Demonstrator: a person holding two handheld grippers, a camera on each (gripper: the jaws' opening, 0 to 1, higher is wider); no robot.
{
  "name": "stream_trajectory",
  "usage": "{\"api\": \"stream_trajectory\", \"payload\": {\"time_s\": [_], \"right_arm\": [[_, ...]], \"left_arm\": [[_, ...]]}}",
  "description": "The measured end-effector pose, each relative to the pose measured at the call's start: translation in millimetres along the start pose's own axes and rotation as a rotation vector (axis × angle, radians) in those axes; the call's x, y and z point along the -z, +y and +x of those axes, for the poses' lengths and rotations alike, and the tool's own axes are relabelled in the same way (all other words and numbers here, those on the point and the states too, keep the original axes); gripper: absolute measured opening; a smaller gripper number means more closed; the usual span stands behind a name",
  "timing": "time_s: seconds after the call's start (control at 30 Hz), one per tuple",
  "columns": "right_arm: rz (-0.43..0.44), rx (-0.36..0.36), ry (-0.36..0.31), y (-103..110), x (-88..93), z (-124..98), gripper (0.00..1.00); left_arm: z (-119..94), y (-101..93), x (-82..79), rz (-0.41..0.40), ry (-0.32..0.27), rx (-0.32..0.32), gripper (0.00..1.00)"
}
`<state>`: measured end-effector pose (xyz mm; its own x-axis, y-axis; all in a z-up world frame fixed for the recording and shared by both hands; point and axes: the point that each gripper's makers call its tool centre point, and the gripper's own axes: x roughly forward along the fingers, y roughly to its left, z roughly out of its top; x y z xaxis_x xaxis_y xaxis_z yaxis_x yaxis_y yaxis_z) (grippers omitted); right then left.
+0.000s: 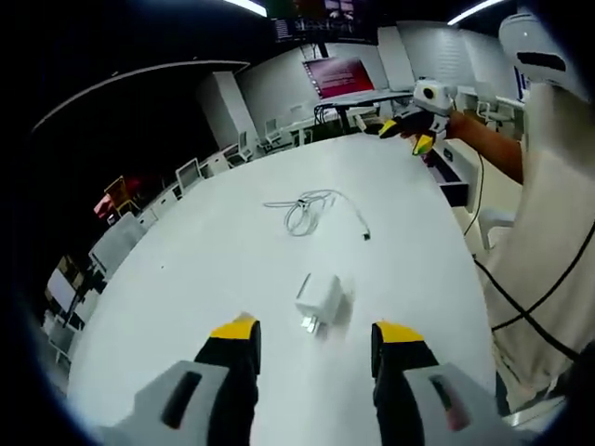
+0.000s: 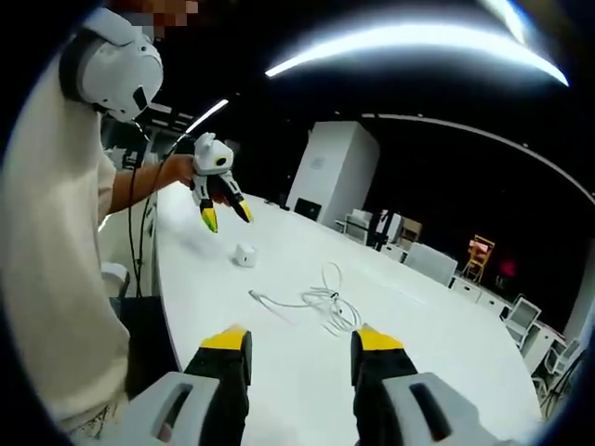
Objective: Plug the desk Type‑C cable into the charger adapter.
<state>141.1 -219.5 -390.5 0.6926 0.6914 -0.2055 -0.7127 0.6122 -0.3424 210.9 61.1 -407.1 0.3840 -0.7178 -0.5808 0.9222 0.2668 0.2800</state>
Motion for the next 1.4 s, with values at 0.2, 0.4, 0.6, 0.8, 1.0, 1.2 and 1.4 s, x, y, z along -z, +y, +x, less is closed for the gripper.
{"api": "stream_trajectory", "payload": {"time_s": [0.2, 0.4, 0.6, 0.8, 1.0, 1.2, 1.4], "right_arm": [[0.004, -0.022, 0.005, 4.3, 2.2, 3.1, 0.44], [0.006, -0.031, 0.023, 5.7, 6.7, 1.5, 0.44], [0.010, -0.032, 0.034, 6.9, 10.4, 1.4, 0.44], [0.023, -0.022, 0.040, 5.0, 14.7, 0.3, 0.44], [0.019, -0.016, 0.038, 3.9, 13.7, -3.1, 0.44], [0.024, -0.002, 0.034, 0.3, 14.9, -5.7, 0.44], [0.030, 0.006, 0.023, -2.6, 14.8, -5.8, 0.44]], "left_arm": [[15.0, 1.6, -1.8, 0.020, 0.051, 0.030, 0.47], [22.6, -0.7, -7.0, 0.034, 0.077, 0.082, 0.47], [30.9, 1.5, -9.8, 0.037, 0.104, 0.115, 0.45], [45.0, -0.1, -7.4, 0.025, 0.131, 0.164, 0.43], [54.2, -2.7, -3.1, 0.026, 0.158, 0.200, 0.41], [58.6, -3.7, -2.9, 0.030, 0.174, 0.215, 0.39], [61.7, -7.2, -1.6, 0.035, 0.198, 0.240, 0.38]]}}
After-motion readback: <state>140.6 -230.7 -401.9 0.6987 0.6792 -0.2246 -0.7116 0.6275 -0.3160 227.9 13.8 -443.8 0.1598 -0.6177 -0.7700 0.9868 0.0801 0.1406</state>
